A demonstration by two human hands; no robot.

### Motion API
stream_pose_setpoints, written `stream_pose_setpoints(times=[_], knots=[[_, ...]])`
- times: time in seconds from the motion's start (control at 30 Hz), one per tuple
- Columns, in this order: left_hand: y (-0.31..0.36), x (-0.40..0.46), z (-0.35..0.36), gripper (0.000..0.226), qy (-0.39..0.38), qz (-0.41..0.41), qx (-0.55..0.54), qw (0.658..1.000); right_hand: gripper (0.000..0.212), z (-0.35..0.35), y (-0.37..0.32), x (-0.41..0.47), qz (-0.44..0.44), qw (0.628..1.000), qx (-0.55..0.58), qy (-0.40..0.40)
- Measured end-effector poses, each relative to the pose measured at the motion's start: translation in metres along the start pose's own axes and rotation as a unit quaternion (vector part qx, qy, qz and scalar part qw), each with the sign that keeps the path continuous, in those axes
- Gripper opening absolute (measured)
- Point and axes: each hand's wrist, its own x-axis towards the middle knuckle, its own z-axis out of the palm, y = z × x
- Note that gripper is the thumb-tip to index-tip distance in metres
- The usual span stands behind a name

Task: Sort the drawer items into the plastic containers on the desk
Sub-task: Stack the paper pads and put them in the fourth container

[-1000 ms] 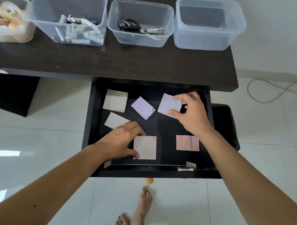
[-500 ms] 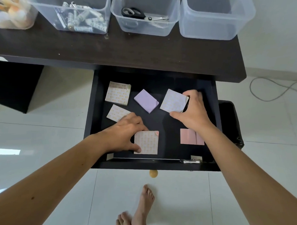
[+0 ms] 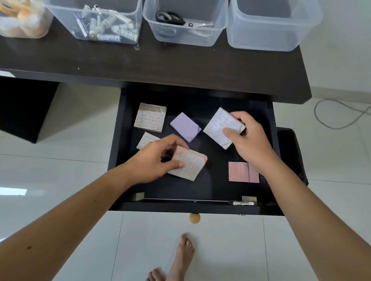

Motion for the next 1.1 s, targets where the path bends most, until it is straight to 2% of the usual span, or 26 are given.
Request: stream_pose_setpoints(times=[0.17,0.37,0.47,0.57,0.73,0.87,0.97,1.1], knots=[[0.009,-0.004,-0.009,0.052,0.066,-0.013,-0.208,0.976,0.045,-0.002,-0.016,-0.014,0.002,0.980,0.192,-0.056],[0.012,-0.019,-0.017,0.042,0.103,-0.027,-0.241,0.965,0.044,0.012,-0.030,-0.023,-0.025,0.955,0.257,-0.146],[0.016,-0.030,-0.018,0.038,0.096,-0.012,-0.250,0.963,0.045,0.023,-0.037,-0.024,-0.027,0.948,0.237,-0.212],[0.021,-0.043,-0.020,0.036,0.076,0.000,-0.264,0.962,0.047,0.038,-0.044,-0.025,-0.045,0.959,0.150,-0.237],[0.015,-0.061,-0.027,0.075,0.076,0.028,-0.245,0.966,0.042,0.058,-0.057,-0.029,-0.071,0.964,0.104,-0.236],[0.009,-0.075,-0.037,0.076,0.082,0.027,-0.238,0.967,0.038,0.072,-0.064,-0.031,-0.083,0.963,0.092,-0.240],[0.002,-0.087,-0.049,0.070,0.104,0.010,-0.223,0.969,0.036,0.084,-0.065,-0.028,-0.093,0.970,0.069,-0.214],[-0.003,-0.102,-0.059,0.069,0.134,0.003,-0.202,0.970,0.026,0.098,-0.063,-0.005,-0.088,0.986,0.042,-0.137]])
